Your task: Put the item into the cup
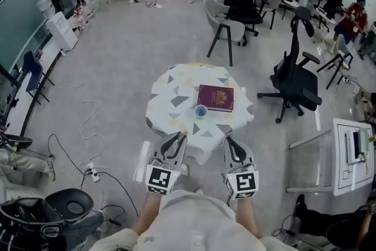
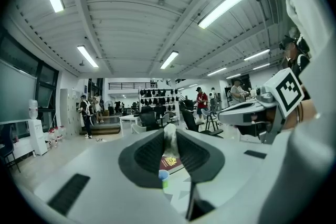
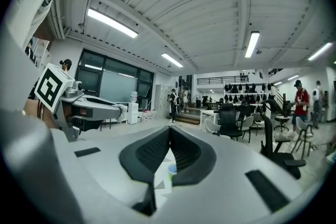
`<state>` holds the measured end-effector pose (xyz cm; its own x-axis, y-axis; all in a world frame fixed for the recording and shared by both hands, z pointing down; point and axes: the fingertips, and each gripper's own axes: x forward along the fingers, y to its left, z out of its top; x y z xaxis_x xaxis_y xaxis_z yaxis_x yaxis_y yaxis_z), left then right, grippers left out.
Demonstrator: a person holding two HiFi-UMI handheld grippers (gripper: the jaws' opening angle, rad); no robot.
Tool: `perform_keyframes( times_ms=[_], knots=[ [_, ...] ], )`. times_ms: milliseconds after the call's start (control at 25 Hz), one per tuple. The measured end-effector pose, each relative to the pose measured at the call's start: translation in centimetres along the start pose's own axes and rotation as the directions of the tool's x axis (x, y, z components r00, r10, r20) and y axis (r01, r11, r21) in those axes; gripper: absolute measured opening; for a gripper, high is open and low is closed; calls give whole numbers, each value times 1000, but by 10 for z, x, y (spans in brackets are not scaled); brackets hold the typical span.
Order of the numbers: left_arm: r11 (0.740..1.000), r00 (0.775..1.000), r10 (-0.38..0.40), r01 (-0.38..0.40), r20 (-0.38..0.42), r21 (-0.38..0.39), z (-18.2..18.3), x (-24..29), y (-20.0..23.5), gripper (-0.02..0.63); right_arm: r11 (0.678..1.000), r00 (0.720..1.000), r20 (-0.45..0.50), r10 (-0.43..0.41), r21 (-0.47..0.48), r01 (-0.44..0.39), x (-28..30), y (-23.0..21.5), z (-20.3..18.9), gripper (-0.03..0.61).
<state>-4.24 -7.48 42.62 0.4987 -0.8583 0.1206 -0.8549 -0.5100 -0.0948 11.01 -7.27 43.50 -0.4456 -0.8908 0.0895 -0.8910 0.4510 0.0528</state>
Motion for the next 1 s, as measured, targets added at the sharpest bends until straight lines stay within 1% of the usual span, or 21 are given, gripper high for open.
perform_keyframes(
  times_ms=[200, 520, 1000],
  knots=[
    [1000, 1000, -17, 17, -3, -10, -3, 21, 17, 76, 1000, 1000, -9, -12, -13, 12, 24, -5, 3, 8],
    [999, 999, -49, 49, 2, -21, -4, 53, 47, 75, 999, 999, -33, -40, -6, 39, 62, -11, 1, 8],
    [991, 992, -128, 128, 9, -42, -5, 95, 95, 75, 994, 992, -63, -108, -27, 107, 116, -13, 8, 8]
  ],
)
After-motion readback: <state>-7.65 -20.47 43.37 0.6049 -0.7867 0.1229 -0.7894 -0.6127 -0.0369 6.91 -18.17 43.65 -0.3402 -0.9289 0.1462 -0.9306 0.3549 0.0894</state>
